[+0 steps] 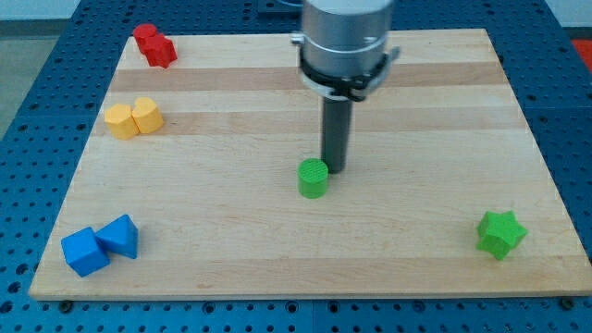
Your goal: Push the green circle into the green star
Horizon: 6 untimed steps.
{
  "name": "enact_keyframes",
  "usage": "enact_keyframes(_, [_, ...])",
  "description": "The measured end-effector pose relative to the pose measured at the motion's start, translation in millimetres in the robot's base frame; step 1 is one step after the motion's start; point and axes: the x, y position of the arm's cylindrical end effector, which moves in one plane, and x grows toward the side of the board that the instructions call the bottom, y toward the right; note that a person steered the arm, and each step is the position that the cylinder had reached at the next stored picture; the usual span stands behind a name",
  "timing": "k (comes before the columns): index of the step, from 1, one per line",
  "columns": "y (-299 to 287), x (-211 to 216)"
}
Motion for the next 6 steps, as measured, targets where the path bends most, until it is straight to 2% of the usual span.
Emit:
enact_keyframes(1, [-18,-52])
enact_keyframes(2, [-64,-7])
enact_keyframes(3, [-48,38])
enact_keyframes(4, [33,39])
enact_keyframes(5, [89,39])
enact_keyframes(6, [47,-1])
